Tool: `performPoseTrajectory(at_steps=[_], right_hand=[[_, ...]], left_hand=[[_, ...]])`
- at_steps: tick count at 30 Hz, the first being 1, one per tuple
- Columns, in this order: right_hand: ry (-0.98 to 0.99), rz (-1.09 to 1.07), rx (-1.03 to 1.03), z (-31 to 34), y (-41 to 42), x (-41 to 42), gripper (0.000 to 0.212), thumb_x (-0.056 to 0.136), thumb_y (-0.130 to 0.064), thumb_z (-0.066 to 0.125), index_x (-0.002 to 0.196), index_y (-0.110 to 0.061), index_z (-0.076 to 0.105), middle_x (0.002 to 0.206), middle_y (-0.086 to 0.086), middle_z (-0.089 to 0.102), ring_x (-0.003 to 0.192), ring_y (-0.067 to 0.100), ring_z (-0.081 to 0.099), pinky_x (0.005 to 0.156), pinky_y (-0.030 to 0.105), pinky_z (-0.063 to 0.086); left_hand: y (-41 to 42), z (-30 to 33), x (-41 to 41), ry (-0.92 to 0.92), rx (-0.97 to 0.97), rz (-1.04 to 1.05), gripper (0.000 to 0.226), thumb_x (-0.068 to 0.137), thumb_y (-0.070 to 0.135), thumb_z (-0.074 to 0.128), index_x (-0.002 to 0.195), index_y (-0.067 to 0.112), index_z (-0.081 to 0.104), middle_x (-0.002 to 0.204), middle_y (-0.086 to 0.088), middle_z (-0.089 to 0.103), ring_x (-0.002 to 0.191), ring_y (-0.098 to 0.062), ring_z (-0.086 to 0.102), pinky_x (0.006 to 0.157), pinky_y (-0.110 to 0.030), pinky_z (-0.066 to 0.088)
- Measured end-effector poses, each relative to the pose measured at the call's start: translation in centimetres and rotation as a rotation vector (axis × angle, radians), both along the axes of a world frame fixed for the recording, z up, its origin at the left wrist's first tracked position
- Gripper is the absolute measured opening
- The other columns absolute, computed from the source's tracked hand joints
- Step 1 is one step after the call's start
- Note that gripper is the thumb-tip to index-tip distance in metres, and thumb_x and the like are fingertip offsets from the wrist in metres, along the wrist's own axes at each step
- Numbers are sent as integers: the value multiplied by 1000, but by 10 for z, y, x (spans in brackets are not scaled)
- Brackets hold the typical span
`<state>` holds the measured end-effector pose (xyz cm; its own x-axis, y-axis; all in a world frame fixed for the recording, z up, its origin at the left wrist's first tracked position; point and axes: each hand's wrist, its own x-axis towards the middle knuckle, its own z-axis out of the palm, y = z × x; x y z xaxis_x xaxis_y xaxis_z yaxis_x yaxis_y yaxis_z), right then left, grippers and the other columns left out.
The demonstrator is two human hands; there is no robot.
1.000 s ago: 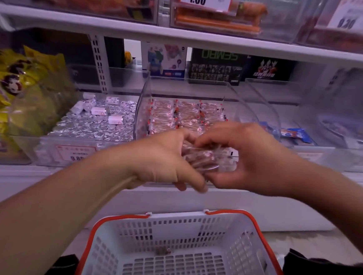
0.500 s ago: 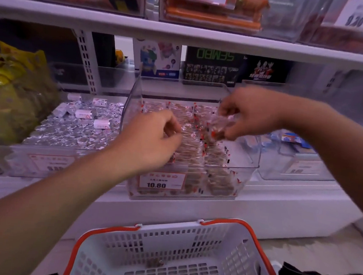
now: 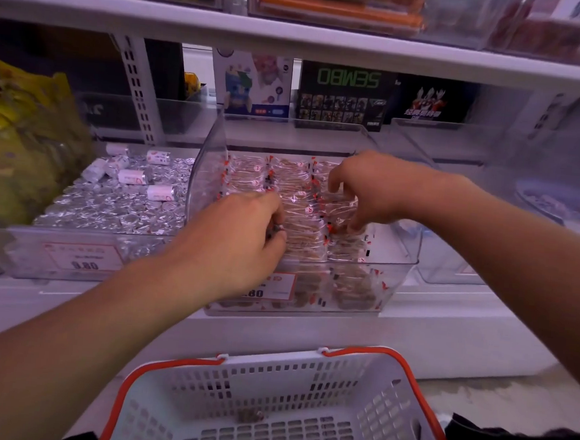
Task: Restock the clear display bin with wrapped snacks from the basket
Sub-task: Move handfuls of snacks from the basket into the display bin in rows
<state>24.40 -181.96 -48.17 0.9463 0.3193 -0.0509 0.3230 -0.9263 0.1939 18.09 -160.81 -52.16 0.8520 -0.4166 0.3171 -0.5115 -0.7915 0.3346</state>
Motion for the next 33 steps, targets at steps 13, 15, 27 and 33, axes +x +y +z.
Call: performPoseTrajectory(at_steps=[13, 15, 27, 33], right_hand=[[-91, -53, -431, 5, 0, -27, 24, 87, -24, 72, 107, -18, 60, 107, 4, 66, 104, 26, 64, 110, 56, 35], [-43, -25, -578, -1, 3, -28, 18, 92, -17, 61, 109, -20, 59, 112, 2, 65, 117, 25, 58, 118, 63, 5], [-169, 117, -202, -4, 13, -27, 26, 83, -12, 71, 107, -19, 64, 108, 6, 64, 97, 30, 64, 67, 34, 44], [-60, 3, 12, -3, 14, -29, 12, 83, -6, 71, 91, -14, 68, 91, 10, 61, 84, 31, 62, 71, 34, 49]], left_hand=[[2, -1, 2, 27, -16, 9, 15, 90, 32, 62, 103, 24, 61, 96, 4, 63, 85, -17, 60, 79, -41, 54], [2, -1, 2, 22, -15, 5, 15, 91, 32, 61, 103, 24, 61, 95, 4, 63, 85, -16, 60, 79, -41, 54], [3, -4, 5, 0, -8, -20, 15, 91, 33, 61, 102, 23, 62, 94, 4, 64, 83, -16, 59, 75, -38, 53], [1, 0, 2, -9, 9, -21, 13, 91, 32, 61, 100, 22, 63, 94, 3, 65, 84, -17, 59, 75, -37, 53]])
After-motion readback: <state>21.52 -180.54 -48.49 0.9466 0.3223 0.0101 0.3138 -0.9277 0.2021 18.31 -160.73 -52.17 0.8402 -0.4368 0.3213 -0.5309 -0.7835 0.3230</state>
